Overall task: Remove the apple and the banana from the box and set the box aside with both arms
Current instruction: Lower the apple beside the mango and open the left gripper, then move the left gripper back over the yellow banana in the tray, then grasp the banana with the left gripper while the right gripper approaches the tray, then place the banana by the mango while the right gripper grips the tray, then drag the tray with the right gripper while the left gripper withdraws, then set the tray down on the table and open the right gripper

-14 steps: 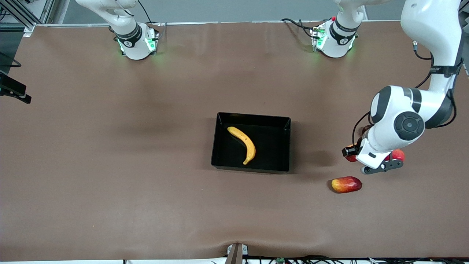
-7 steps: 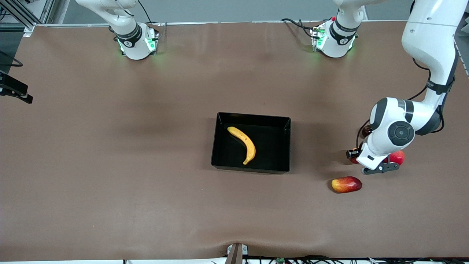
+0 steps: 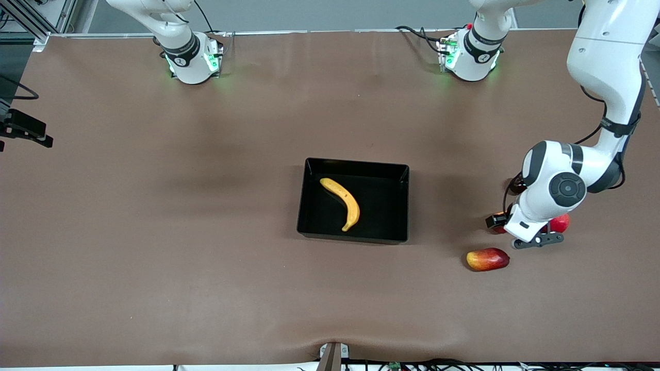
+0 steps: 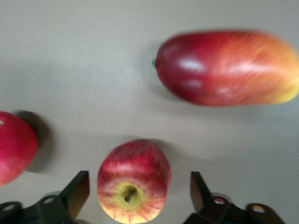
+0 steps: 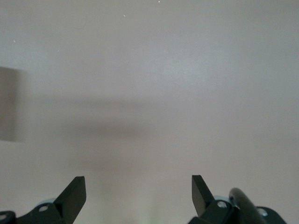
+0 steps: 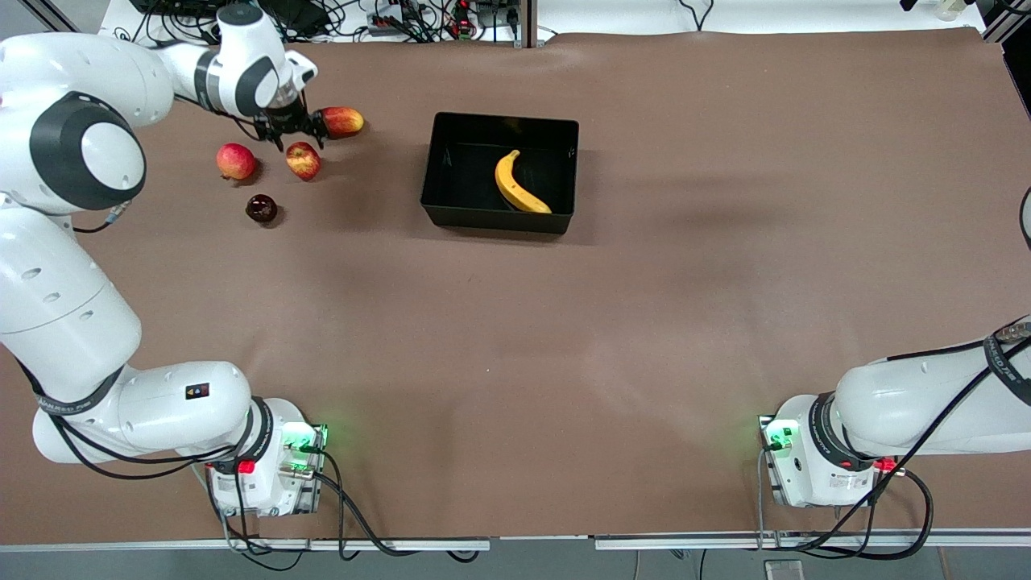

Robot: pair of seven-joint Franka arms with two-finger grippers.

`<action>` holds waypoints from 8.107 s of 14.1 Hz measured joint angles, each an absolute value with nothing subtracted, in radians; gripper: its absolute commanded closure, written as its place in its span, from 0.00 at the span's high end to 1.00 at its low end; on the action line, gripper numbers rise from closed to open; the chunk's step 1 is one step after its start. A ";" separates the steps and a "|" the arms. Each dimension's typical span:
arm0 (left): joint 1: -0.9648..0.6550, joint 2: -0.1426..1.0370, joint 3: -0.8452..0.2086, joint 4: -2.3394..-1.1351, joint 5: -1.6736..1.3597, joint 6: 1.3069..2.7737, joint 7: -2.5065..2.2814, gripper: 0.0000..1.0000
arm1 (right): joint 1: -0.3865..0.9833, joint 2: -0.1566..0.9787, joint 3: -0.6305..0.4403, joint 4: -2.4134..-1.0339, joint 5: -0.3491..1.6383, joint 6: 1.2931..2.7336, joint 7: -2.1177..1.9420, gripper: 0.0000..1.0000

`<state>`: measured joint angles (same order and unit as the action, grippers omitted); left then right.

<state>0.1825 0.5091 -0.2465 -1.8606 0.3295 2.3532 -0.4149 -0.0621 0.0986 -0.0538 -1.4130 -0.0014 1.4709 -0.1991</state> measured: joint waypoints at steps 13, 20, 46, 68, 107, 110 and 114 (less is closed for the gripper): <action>-0.103 0.477 -0.574 -1.645 0.305 2.071 -0.825 1.00 | -0.063 0.154 -0.053 -1.417 -0.002 1.602 -0.199 1.00; -0.321 0.770 -0.506 -1.444 0.428 2.161 -0.970 1.00 | -0.043 0.199 -0.044 -1.418 0.005 1.742 -0.190 1.00; -0.252 0.579 -0.360 -1.364 0.424 1.946 -0.610 0.00 | 0.159 0.365 -0.039 -1.471 0.172 1.839 0.166 1.00; 0.304 0.856 -0.289 -1.398 0.443 2.318 0.268 0.56 | 0.633 0.607 -0.037 -1.572 0.168 2.185 0.685 0.83; 0.237 0.040 -0.409 -1.365 0.087 1.593 -0.124 1.00 | -0.312 0.405 -0.087 -2.092 0.088 2.476 -0.410 0.00; 0.042 0.002 -0.236 -1.378 0.087 1.520 -0.165 1.00 | -0.340 0.399 -0.086 -2.091 0.091 2.476 -0.459 0.24; -0.048 -0.007 -0.125 -1.439 0.079 1.515 -0.166 1.00 | -0.341 0.397 -0.071 -2.071 0.091 2.474 -0.470 1.00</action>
